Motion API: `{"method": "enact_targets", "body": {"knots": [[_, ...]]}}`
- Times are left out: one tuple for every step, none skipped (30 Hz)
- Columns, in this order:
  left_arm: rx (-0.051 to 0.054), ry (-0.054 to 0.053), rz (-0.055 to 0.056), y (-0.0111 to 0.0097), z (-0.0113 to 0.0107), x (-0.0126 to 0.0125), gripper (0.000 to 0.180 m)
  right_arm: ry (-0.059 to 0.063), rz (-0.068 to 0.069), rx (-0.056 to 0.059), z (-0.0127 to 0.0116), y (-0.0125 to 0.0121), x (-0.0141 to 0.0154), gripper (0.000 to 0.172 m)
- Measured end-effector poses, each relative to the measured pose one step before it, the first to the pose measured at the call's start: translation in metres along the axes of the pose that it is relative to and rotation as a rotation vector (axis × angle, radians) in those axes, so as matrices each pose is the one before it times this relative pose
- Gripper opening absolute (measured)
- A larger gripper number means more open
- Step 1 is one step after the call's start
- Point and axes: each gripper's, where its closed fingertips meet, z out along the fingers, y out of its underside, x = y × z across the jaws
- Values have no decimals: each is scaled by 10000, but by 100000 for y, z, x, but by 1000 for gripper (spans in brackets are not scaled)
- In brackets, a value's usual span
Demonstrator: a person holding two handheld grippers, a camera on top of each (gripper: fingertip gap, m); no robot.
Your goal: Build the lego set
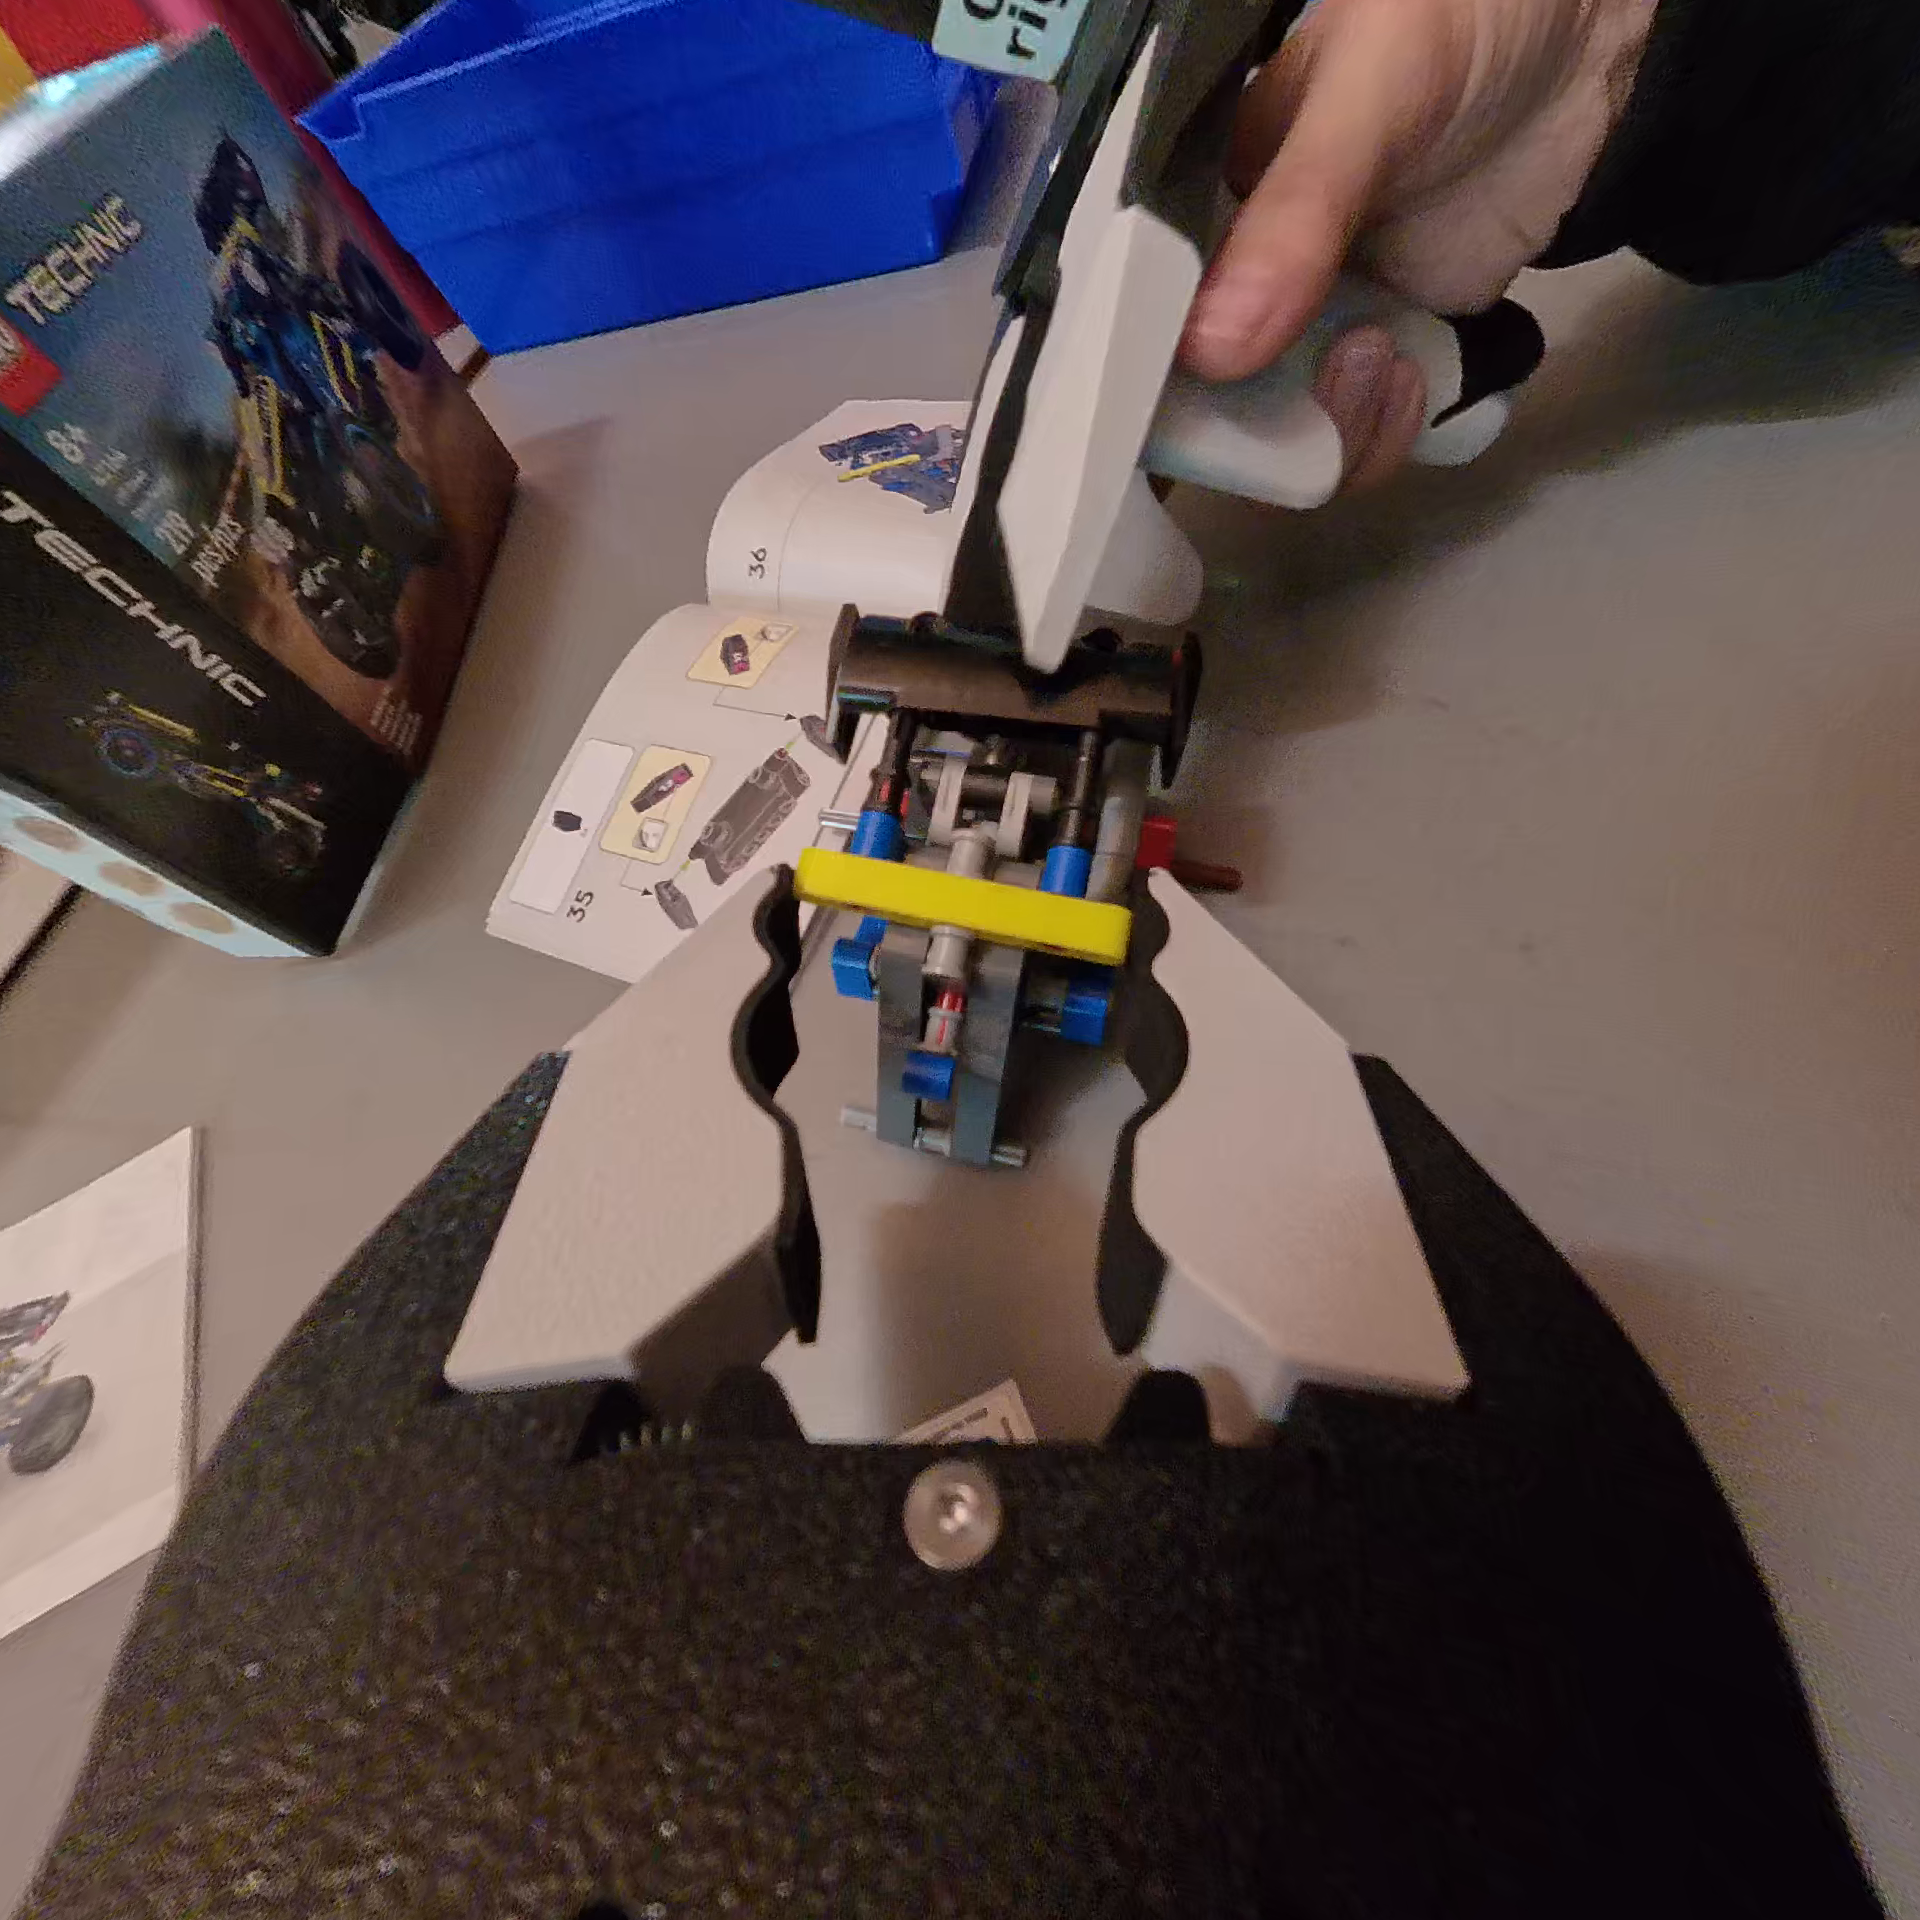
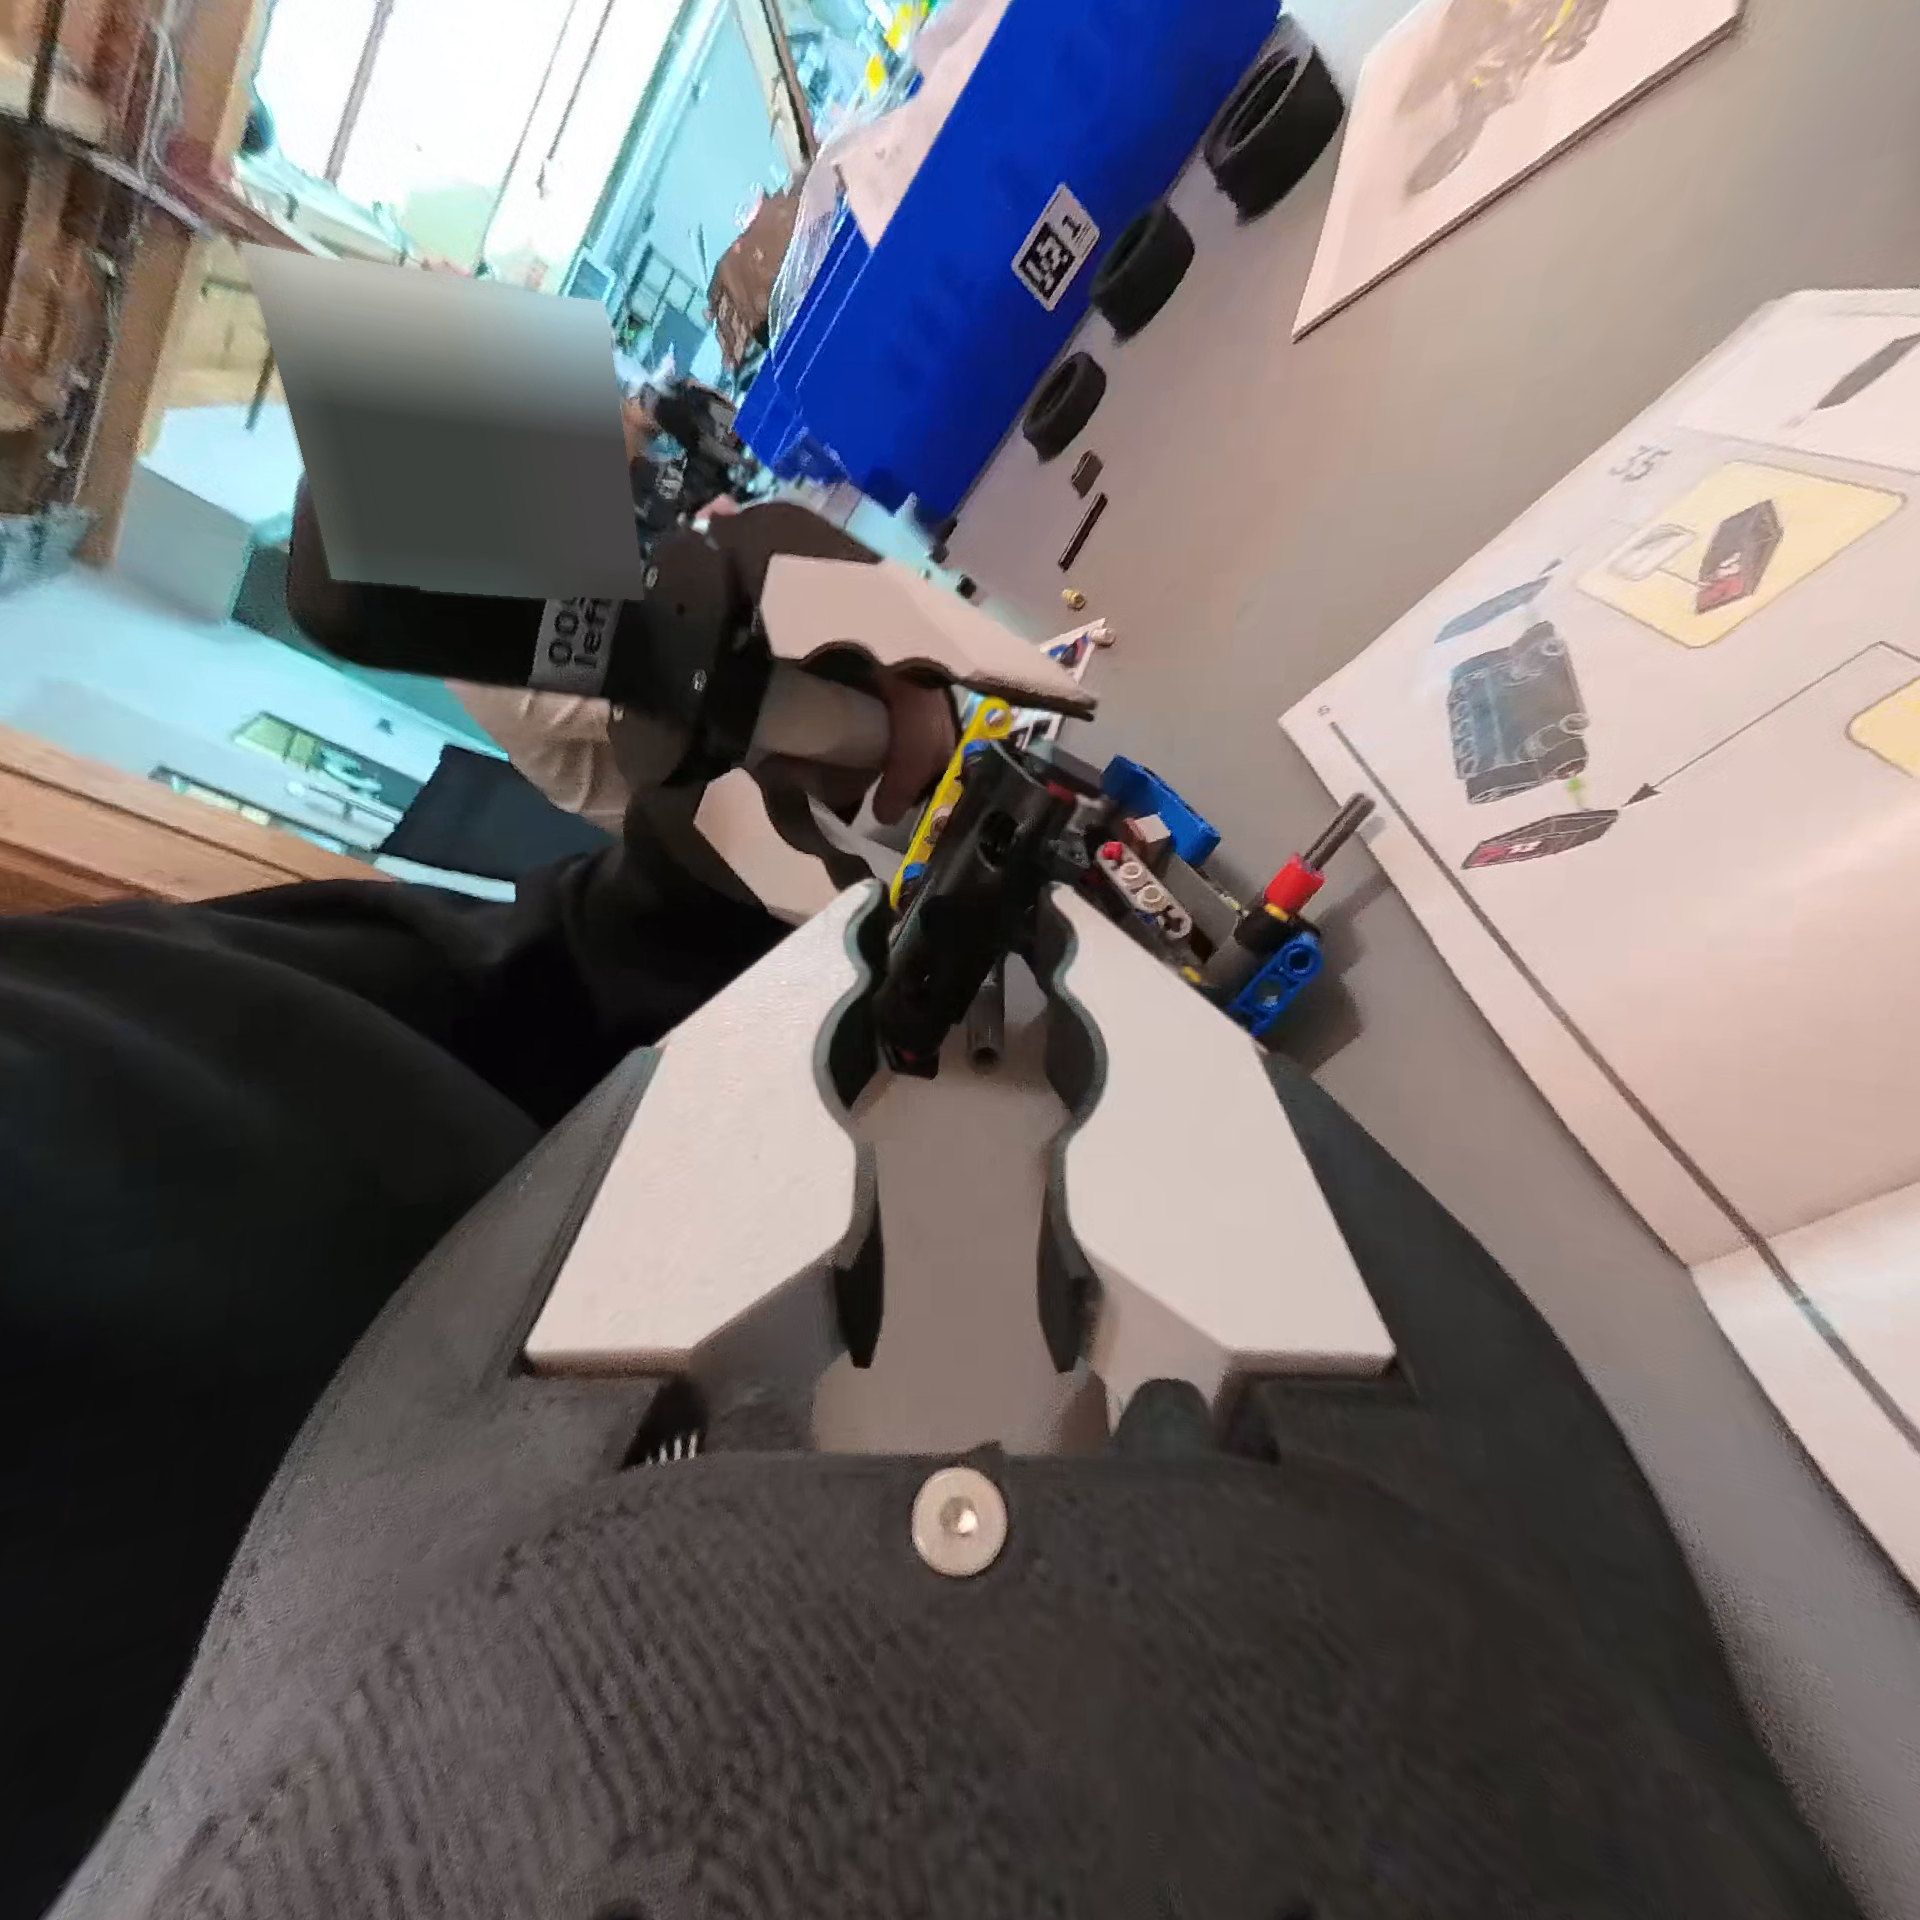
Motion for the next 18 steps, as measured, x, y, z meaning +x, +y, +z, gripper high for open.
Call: {"method": "enact_targets", "body": {"knots": [[34, -138, 107, -6, -1, -71, 60, 45, 118, 156, 44, -160, 240, 19], [-19, -124, 61, 15, 13, -99, 60, -58, 161, 133, 60, -122, 76, 19], [-50, -86, 12, 51, 5, -97, 60, -20, 158, 140, 76, -108, 68, 18], [-45, -77, 18, 44, -4, -106, 60, -4, 58, 145, 53, -153, 29, 16], [-39, -79, 98, 45, -8, -108, 60, 11, 48, 90, 45, -81, -22, 15], [-67, -77, 119, 52, -2, -62, 60, 47, 77, 47, 39, -36, 15, 14], [-98, -74, 101, 50, 5, -35, 60, 14, 157, 27, 23, 18, -6, 13], [-110, -71, 68, 37, 30, -16, 60, -10, 269, 28, -1, 13, -14, 12], [-100, -92, 105, 34, 50, -32, 60, 24, 250, 11, -21, 20, -14, 12], [-121, -115, 122, 44, 42, -53, 60, 117, 112, 10, -9, 2, 32, 11], [-124, -91, 169, 21, 12, -20, 60, 117, 89, -18, -18, 38, -24, 11], [-110, -42, 79, 26, 1, -15, 60, 116, 131, -30, 1, 24, -66, 11], [-58, 8, -17, 19, 0, -34, 60, 141, 62, -34, 23, -3, -76, 10], [17, 12, -46, -17, -13, -75, 60, 120, 12, -24, 35, -64, -106, 10], [39, 20, -72, -13, 5, -101, 60, 40, 96, 17, 56, -140, -134, 9], [13, 40, -106, 15, 10, -124, 60, 20, 97, 29, 81, -152, -66, 9], [29, 20, -2, 11, -14, -136, 60, -67, 96, 13, 100, -110, -113, 8], [46, 28, -15, -1, -36, -97, 60, -152, 151, 3, 100, -69, -161, 8]]}}
